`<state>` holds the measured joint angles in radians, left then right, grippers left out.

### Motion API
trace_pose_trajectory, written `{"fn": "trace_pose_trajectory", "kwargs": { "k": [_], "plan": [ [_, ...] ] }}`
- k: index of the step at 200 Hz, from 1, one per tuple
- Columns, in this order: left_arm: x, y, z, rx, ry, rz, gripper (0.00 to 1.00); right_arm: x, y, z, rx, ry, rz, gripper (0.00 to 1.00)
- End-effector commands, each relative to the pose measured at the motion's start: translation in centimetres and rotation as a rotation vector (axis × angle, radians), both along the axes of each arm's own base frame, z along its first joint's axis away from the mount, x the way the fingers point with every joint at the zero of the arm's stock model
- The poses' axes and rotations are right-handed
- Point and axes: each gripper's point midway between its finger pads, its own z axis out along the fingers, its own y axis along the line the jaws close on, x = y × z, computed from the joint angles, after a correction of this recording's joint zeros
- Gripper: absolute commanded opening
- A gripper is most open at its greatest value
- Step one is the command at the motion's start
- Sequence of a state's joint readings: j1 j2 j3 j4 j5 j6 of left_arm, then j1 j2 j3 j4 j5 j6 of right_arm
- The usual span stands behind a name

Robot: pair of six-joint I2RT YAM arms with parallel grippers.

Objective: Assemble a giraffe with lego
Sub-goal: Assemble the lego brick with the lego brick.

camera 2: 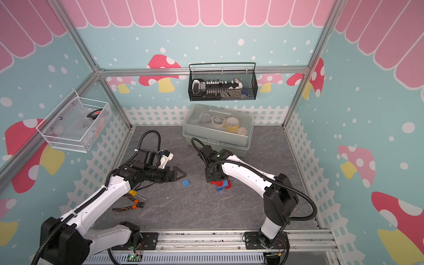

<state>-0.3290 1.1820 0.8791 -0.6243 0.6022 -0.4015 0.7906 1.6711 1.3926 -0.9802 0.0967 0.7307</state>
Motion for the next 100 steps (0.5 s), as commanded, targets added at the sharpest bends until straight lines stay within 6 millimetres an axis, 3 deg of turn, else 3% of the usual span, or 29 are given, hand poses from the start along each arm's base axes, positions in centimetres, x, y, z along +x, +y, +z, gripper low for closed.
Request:
{"fn": "trace_pose_trajectory", "kwargs": {
  "k": [1, 44, 100],
  "plan": [
    [-0.2, 0.1, -0.2, 0.010, 0.003, 0.001, 0.99, -0.2, -0.1, -0.8, -0.024, 0.032, 0.003, 0.39],
    [-0.2, 0.1, -0.2, 0.010, 0.002, 0.001, 0.99, -0.4, -0.1, -0.8, -0.026, 0.028, 0.007, 0.39],
    [-0.2, 0.1, -0.3, 0.012, 0.003, 0.002, 0.99, -1.0, -0.6, -2.2, -0.057, 0.063, 0.007, 0.39]
  ]
}}
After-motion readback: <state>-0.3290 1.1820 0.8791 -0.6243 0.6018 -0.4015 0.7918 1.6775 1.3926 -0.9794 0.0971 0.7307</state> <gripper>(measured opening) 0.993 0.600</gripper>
